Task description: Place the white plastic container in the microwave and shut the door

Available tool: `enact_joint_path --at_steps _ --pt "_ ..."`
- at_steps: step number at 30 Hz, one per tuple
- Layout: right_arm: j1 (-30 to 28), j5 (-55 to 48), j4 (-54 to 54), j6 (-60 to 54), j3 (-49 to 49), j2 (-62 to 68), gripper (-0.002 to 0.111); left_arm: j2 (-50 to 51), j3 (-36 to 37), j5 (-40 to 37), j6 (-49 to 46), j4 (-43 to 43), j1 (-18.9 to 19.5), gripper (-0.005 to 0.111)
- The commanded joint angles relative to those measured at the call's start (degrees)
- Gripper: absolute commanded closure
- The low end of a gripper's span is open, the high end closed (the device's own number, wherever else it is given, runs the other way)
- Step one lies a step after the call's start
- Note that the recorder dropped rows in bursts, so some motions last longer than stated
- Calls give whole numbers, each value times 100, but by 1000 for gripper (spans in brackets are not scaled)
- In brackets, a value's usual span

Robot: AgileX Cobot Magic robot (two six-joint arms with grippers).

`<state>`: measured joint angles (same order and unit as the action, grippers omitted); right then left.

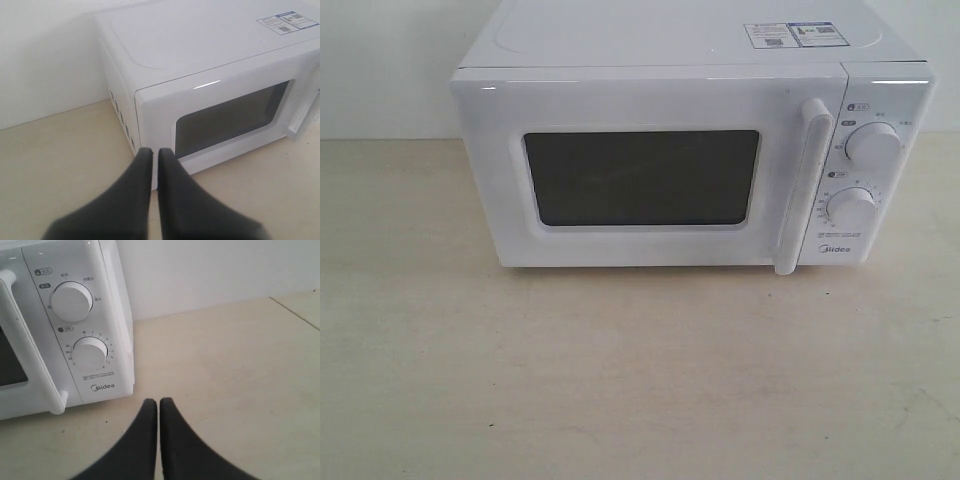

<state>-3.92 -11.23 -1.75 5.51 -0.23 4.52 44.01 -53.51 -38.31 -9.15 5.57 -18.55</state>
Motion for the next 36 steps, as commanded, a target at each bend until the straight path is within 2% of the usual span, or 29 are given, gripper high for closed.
enact_joint_path --at_steps 1,2,10,14,17,19,36 --pt "-23 68 175 -347 23 -149 108 -21 23 71 56 -27 -29 102" --pt "-12 68 175 -630 23 -208 108 -21 23 71 56 -27 -29 102" --pt "-12 -751 108 -751 23 -452 108 -21 23 71 56 -27 -29 102" --pt "16 -751 95 -751 23 -452 108 -21 23 71 56 -27 -29 102" --pt "425 -751 143 -751 23 -452 108 -21 23 71 56 -27 -29 102" --pt "481 -751 175 -751 23 -452 108 -21 23 71 56 -27 -29 102" --pt "376 -763 175 -751 23 -452 108 -21 23 71 56 -27 -29 102"
